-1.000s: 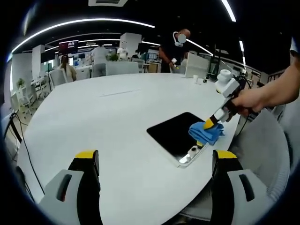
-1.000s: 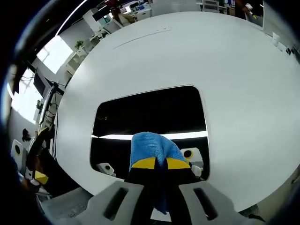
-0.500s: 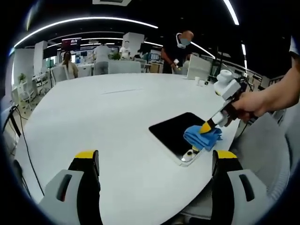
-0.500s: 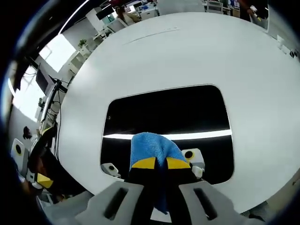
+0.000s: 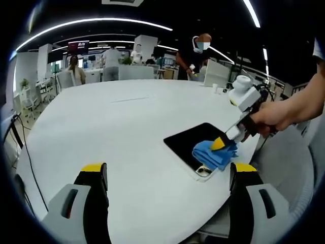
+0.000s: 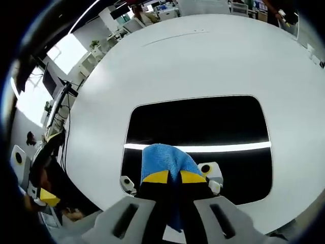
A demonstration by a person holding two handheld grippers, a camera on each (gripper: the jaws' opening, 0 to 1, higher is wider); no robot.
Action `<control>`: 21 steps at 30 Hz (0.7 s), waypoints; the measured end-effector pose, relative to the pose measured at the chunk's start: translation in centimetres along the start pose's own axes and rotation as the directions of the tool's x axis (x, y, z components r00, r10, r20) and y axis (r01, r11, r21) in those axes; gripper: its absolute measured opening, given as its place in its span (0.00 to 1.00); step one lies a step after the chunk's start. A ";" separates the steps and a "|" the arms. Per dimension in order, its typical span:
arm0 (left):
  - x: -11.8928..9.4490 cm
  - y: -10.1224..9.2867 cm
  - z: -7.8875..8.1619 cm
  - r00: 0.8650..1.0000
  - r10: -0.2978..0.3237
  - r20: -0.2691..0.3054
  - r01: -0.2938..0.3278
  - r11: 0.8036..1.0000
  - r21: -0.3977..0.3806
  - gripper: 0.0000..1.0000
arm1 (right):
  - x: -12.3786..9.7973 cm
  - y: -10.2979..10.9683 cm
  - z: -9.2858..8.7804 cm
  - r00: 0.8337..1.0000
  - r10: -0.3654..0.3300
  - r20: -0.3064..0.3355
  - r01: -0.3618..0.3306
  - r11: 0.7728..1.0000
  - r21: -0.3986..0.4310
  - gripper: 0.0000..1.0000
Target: Wipe the mirror surface with the cleaning cloth until all visible marks leave the cleaned area.
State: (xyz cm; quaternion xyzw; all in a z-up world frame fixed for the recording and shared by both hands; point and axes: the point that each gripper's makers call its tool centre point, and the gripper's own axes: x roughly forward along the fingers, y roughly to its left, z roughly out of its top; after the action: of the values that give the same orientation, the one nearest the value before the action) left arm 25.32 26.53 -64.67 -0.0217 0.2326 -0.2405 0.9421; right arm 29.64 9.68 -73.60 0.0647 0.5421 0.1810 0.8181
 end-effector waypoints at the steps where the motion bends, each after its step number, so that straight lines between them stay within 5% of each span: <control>1: 0.0 0.0 0.0 1.000 0.001 0.000 -0.001 1.000 0.000 0.99 | 0.1 0.1 0.0 1.000 0.004 -0.001 -0.004 1.000 0.007 0.01; 21: -0.1 0.4 -0.2 1.000 0.000 -0.006 0.000 1.000 -0.005 0.99 | 1.3 3.8 0.0 0.999 0.033 -0.014 -0.034 0.998 -0.043 0.01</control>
State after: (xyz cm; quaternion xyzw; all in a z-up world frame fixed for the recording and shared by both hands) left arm 25.33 26.98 -64.91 -0.0234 0.2362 -0.2402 0.9412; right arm 29.20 13.63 -73.61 0.0547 0.5423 0.2068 0.8125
